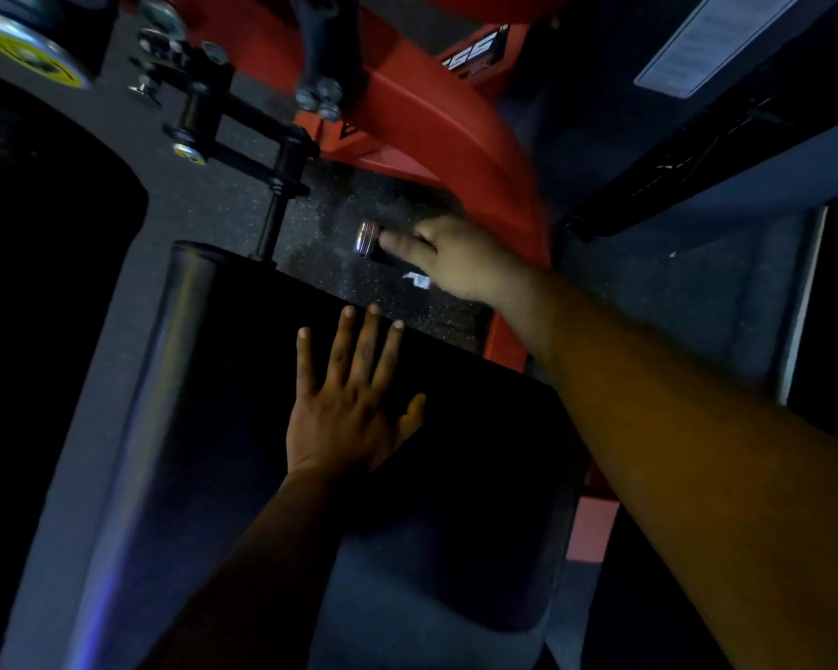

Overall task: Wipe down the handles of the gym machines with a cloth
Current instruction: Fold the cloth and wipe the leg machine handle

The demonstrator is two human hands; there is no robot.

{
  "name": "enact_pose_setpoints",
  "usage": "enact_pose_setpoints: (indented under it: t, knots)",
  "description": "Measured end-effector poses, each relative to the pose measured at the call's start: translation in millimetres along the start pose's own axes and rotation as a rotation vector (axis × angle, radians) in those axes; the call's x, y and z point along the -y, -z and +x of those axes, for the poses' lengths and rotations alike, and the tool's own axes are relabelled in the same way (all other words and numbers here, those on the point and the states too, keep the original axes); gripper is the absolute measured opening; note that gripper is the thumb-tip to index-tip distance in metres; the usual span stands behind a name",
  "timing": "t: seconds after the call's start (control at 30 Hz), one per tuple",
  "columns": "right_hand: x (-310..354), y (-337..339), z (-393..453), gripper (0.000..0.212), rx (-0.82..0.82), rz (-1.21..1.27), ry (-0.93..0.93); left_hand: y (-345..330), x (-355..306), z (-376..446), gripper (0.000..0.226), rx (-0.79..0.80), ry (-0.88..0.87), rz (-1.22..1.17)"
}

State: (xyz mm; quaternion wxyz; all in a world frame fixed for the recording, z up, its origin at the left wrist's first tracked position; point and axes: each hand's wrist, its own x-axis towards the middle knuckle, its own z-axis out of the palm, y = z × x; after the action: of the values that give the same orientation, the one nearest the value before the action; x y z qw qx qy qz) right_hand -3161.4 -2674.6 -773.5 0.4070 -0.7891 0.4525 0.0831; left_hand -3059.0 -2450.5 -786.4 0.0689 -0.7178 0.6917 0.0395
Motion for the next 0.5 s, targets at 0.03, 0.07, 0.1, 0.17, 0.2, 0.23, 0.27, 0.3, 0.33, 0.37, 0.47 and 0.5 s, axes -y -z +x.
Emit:
enact_pose_setpoints:
  t: [0.03, 0.07, 0.1, 0.17, 0.2, 0.23, 0.27, 0.3, 0.33, 0.37, 0.47, 0.5]
  knots:
    - [-13.6, -6.9, -12.2, 0.068, -0.101, -0.112, 0.021, -0.3, 0.4, -0.2, 0.085, 0.0, -0.001, -0.002]
    - [-29.0, -15.4, -28.8, 0.065, -0.206, -0.182, 0.021, -0.6, 0.8, -0.6, 0.085, 0.0, -0.004, -0.004]
    - [-45.9, -23.0, -46.2, 0.068, -0.32, -0.209, 0.0, -0.8, 1.1, -1.1, 0.085, 0.002, -0.009, -0.003]
    - [-75.4, -37.8, -73.3, 0.08, -0.519, -0.156, -0.087, -0.4, 1.0, -1.4, 0.084, -0.001, -0.013, 0.001]
    - [-84.6, -43.4, -80.3, 0.085, -0.578, -0.126, -0.139, -0.1, 1.0, -1.0, 0.084, -0.002, -0.009, 0.005]
    - [-87.8, -46.5, -82.8, 0.086, -0.601, -0.115, -0.191, 0.3, 0.4, -0.8, 0.084, 0.001, -0.005, 0.006]
    - [-84.3, -46.8, -80.8, 0.086, -0.614, -0.102, -0.22, 0.4, 0.0, -0.3, 0.084, 0.003, -0.005, 0.008]
    - [-72.9, -46.5, -75.6, 0.085, -0.615, -0.108, -0.212, 0.1, 0.2, -0.4, 0.084, 0.003, -0.007, 0.01]
    - [-54.7, -47.1, -67.1, 0.082, -0.616, -0.132, -0.165, -0.3, 0.8, -0.6, 0.084, 0.004, -0.007, 0.01]
    - [-33.3, -47.9, -56.5, 0.076, -0.611, -0.165, -0.107, -0.7, 0.9, -0.6, 0.084, 0.005, -0.01, 0.009]
    - [25.8, -63.6, -18.9, 0.049, -0.64, -0.284, 0.052, -1.0, 1.5, -1.1, 0.083, 0.021, -0.01, 0.008]
    - [37.5, -67.0, -12.7, 0.047, -0.651, -0.299, 0.105, -0.8, 1.2, -1.2, 0.083, 0.025, -0.01, 0.005]
